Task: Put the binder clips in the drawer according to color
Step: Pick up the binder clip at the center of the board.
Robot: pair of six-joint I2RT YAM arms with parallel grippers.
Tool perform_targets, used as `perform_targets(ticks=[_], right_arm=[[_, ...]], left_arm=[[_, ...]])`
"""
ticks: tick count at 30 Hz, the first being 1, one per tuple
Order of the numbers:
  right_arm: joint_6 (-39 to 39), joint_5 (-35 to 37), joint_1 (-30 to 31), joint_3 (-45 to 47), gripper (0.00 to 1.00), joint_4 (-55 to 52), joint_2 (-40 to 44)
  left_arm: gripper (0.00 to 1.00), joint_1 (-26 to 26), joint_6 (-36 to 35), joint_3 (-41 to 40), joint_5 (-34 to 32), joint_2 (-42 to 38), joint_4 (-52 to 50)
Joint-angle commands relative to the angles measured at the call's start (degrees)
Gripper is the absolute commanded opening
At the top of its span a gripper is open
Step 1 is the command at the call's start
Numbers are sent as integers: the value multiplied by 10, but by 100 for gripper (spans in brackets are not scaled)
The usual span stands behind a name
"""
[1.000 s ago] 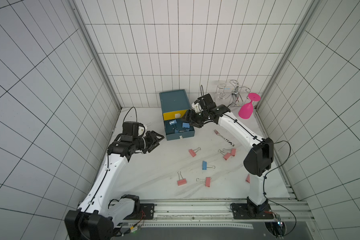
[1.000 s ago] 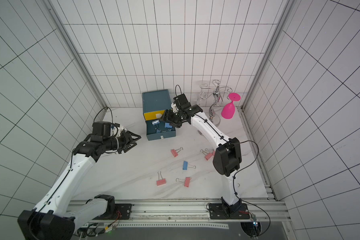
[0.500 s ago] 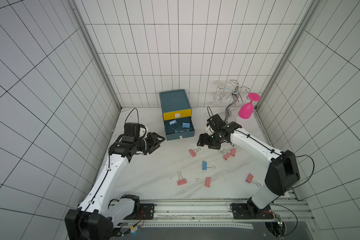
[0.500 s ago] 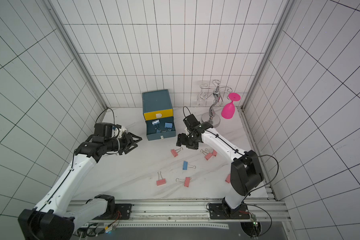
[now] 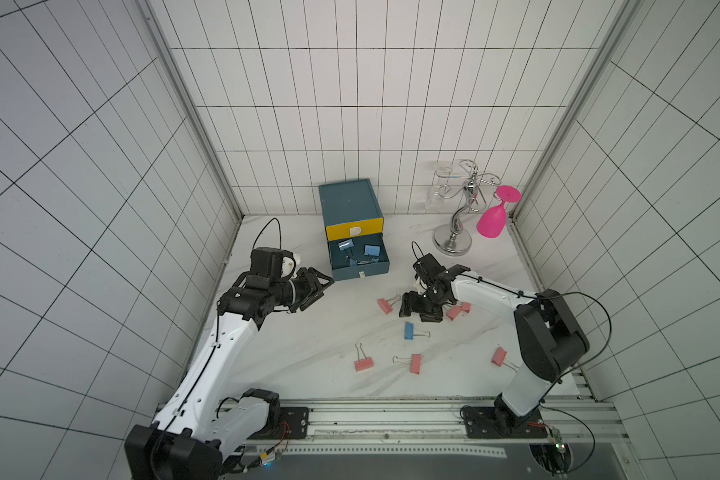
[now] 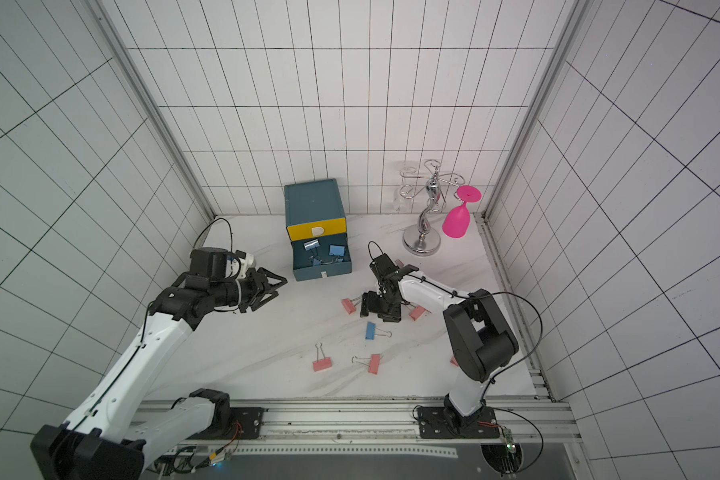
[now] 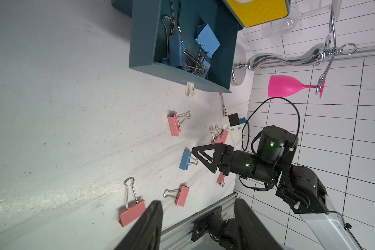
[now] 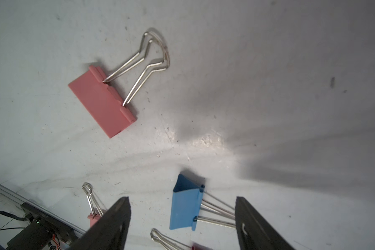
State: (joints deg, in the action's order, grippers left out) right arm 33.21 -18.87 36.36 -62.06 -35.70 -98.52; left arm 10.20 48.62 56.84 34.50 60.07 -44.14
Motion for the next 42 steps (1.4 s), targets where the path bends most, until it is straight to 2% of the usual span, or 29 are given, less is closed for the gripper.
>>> perform_targets(ticks=[1,11,23,26,34,42], right_arm=[[1,-4,-3,23,78,12,-8],[18,-29,6,70,78,24,16],[30,-59,64,107,77,8,67],[27,-39,84,94,77,-15,75],[-57,116,98,5,79,-150,70],[-132,158,121,-63,83,-188,6]], left_arm=[[57,2,-4,-12,-6,-10,-4],[57,4,1,-14,-7,-12,0],[57,4,2,-13,-8,-8,2],[57,4,2,-12,-8,-7,3],[57,5,3,-12,-8,-9,2],[57,5,3,-15,-13,-14,1]])
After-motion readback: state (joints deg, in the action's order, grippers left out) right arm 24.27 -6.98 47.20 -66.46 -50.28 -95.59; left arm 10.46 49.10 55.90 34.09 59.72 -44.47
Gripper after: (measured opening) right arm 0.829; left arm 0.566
